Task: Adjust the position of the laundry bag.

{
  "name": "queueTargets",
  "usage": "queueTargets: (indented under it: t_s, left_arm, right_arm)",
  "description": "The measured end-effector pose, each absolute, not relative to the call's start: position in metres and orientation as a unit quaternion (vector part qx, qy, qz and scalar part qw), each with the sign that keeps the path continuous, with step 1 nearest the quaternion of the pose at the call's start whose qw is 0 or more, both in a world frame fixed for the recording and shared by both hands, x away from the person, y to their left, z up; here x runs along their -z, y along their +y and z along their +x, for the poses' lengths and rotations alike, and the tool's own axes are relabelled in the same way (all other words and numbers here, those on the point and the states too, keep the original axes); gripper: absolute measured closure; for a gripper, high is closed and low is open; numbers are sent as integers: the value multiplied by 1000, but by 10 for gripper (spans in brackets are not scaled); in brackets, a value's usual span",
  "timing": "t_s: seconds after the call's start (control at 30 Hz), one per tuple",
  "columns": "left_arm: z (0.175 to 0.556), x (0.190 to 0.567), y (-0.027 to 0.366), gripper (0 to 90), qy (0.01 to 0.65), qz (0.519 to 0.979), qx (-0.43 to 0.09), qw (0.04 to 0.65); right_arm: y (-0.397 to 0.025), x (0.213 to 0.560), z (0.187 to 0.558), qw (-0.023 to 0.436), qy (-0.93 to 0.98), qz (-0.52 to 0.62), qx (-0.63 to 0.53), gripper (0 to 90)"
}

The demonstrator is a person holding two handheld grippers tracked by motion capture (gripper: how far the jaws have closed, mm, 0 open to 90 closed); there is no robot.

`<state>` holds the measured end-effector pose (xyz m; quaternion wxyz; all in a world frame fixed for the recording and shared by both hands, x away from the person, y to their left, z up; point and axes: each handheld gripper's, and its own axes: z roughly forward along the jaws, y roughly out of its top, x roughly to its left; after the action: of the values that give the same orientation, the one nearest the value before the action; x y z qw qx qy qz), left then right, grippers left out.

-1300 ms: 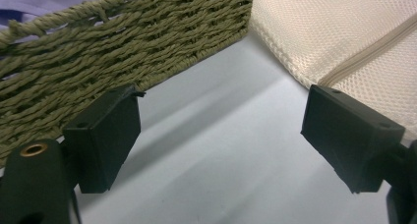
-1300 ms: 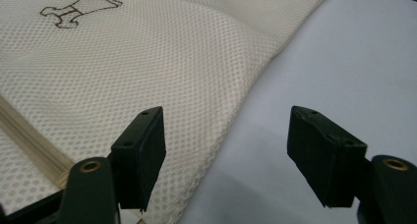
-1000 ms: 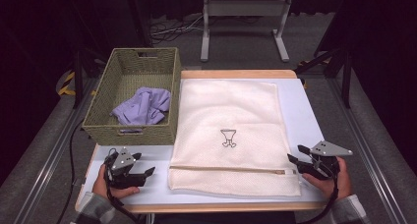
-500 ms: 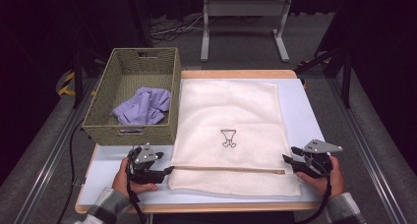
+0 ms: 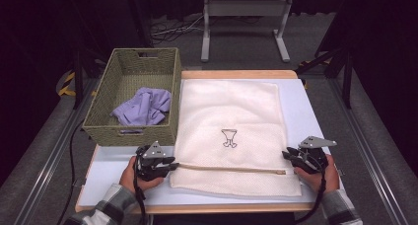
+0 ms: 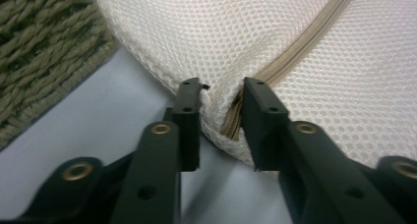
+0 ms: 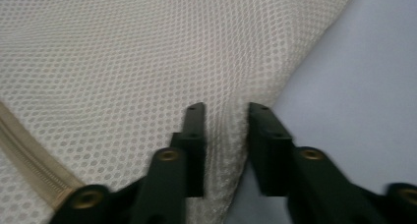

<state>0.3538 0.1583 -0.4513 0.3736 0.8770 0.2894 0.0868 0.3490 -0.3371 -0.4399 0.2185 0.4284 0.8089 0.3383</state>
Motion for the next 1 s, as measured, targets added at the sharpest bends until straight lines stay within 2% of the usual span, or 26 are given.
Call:
queueTargets:
  t_s: [0.07, 0.17, 0.8, 1.0]
  left_arm:
    - [355, 451, 156, 798, 288, 878, -90, 371]
    - [356, 450, 155, 817, 290, 878, -94, 369]
    - [368, 450, 149, 814, 294, 874, -130, 363]
    - [367, 449, 148, 800, 300, 870, -139, 365]
  right_arm:
    - [-333, 439, 350, 229, 812, 422, -331, 851]
    - [-331, 439, 353, 238, 813, 420, -325, 867]
    - [-327, 437, 381, 259, 807, 423, -320, 863]
    - [-329, 436, 379, 262, 801, 425, -329, 827]
